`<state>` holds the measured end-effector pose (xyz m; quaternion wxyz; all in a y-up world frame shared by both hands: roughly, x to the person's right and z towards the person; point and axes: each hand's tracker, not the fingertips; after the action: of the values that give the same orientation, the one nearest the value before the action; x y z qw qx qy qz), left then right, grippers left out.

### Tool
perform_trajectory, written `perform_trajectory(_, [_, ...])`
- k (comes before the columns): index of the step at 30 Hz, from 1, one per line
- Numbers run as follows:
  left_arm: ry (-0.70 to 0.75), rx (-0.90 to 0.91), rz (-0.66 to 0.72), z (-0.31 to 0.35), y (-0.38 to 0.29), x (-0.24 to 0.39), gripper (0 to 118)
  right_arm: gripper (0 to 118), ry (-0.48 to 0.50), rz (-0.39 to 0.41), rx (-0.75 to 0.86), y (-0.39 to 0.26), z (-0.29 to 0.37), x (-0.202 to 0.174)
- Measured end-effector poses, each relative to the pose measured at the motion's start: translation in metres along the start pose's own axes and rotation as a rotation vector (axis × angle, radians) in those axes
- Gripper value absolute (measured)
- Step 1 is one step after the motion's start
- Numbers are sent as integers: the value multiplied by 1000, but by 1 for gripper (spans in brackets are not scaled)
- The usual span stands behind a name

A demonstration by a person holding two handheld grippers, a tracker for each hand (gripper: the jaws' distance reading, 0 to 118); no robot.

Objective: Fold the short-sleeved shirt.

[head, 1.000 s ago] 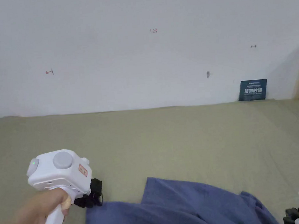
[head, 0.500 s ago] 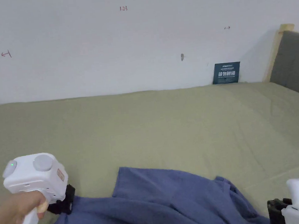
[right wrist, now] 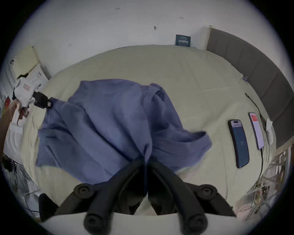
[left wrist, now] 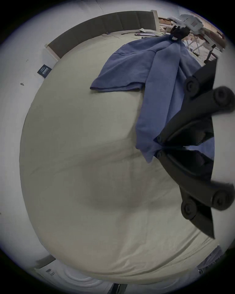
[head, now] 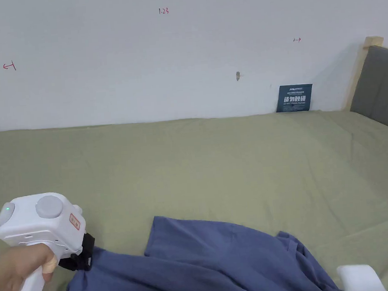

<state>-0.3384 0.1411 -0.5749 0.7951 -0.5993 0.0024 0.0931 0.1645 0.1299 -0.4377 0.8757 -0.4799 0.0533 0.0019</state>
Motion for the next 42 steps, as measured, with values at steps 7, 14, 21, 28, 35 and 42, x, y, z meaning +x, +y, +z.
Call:
perform_trajectory(7, [-40,97,15,27,-7,-7,3,3,24,-18,105,14,26,2])
perform_trajectory(14, [-56,308,-24,118,-3,-12,3,3,79,-14,251,65,62,-2])
perform_trajectory(21, [-52,485,-4,209,5,-29,3,3,107,53,355,145,89,-22])
perform_trajectory(28, [4,616,9,278,17,-37,3,3,104,113,435,216,110,-45])
perform_trajectory(35, [32,668,54,317,43,-49,3,3,120,112,522,308,134,-63])
perform_trajectory(42, [19,683,115,315,46,-44,3,3,102,112,526,337,124,-75])
